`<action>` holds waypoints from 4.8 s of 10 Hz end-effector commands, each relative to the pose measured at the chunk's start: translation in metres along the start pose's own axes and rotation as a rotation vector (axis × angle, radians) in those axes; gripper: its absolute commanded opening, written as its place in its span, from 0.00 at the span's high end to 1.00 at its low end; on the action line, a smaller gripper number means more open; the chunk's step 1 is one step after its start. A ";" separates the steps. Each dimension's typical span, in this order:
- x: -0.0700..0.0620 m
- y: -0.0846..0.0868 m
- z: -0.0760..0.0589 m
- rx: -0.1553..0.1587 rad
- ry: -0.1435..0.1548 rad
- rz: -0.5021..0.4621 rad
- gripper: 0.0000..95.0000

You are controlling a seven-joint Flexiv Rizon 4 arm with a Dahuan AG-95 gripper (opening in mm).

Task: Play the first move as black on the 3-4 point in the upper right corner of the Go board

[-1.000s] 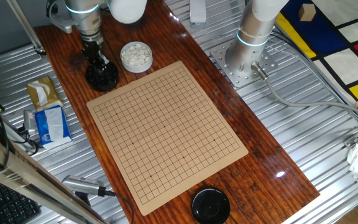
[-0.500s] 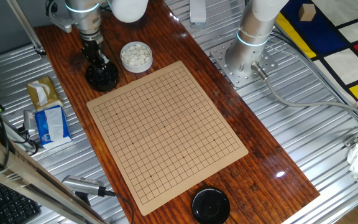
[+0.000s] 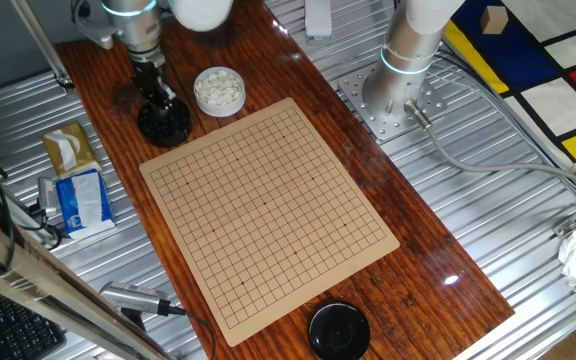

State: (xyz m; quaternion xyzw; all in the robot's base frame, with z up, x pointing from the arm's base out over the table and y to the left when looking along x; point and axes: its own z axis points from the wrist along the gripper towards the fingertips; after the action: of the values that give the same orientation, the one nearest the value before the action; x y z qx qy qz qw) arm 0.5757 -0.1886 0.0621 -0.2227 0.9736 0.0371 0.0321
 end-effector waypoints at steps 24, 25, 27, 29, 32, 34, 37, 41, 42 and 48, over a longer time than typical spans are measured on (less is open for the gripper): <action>0.010 0.014 0.020 -0.012 0.011 -0.038 0.80; 0.011 0.014 0.020 -0.012 0.010 -0.042 0.80; 0.013 0.014 0.020 -0.012 0.010 -0.044 0.80; 0.013 0.015 0.022 -0.011 0.007 -0.045 0.80; 0.013 0.015 0.023 -0.019 -0.004 -0.049 0.80; 0.013 0.015 0.023 -0.017 -0.003 -0.049 0.80; 0.013 0.015 0.023 -0.022 -0.009 -0.047 0.80; 0.013 0.014 0.021 -0.025 -0.013 -0.044 0.80; 0.013 0.014 0.021 -0.026 -0.014 -0.043 0.80; 0.013 0.014 0.020 -0.056 -0.036 -0.041 0.80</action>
State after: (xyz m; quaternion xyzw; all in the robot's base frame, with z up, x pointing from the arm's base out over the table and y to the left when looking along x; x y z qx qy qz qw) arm 0.5583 -0.1802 0.0417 -0.2438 0.9663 0.0682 0.0459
